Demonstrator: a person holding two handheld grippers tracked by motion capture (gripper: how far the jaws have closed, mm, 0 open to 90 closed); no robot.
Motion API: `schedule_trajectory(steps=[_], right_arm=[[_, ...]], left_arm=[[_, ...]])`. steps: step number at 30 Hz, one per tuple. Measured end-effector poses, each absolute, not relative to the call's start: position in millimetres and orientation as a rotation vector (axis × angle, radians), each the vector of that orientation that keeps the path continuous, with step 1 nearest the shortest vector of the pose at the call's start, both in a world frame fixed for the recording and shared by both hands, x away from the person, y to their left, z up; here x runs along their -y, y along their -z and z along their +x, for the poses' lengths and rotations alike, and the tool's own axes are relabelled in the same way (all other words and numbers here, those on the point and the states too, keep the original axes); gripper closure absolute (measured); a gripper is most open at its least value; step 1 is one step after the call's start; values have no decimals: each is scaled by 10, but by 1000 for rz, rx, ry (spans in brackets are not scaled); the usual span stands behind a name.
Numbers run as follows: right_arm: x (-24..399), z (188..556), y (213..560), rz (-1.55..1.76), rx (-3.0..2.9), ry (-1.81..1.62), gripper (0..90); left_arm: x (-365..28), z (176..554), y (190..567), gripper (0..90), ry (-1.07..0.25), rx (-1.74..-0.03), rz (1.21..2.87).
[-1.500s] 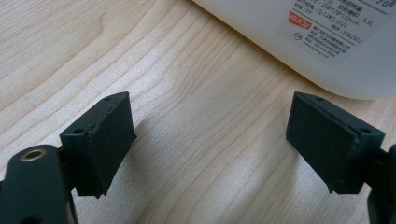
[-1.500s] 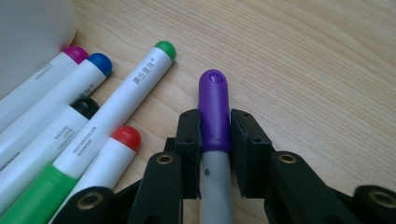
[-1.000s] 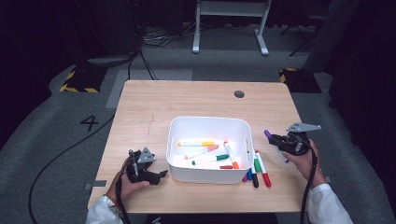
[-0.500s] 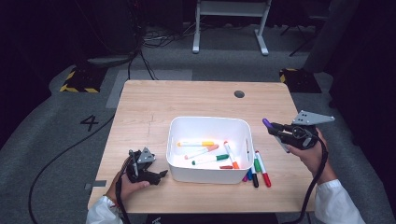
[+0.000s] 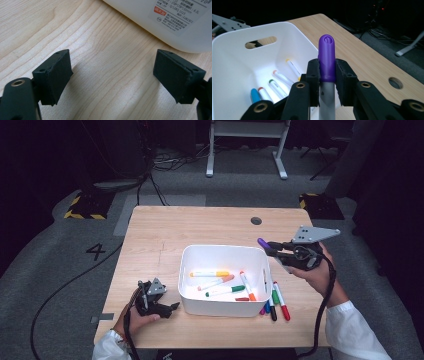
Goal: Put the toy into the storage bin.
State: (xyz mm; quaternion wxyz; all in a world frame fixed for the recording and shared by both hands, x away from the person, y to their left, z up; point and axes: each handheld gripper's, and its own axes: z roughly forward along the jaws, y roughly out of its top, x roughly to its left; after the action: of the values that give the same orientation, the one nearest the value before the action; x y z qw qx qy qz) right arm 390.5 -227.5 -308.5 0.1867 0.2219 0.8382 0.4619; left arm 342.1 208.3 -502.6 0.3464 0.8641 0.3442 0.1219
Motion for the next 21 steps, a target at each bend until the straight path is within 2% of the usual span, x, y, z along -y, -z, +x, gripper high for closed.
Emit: schedule_trajectory(steps=[7,21], right_arm=[[1867,3930,3112,498,-2437,-1266,746],[1306,3886,3467,363,-2662,-1077,746]], left_arm=[[-2083,3420,5026,154,-316,-890,2244],[-2083,3421,5026,154,-317,-886,2244]])
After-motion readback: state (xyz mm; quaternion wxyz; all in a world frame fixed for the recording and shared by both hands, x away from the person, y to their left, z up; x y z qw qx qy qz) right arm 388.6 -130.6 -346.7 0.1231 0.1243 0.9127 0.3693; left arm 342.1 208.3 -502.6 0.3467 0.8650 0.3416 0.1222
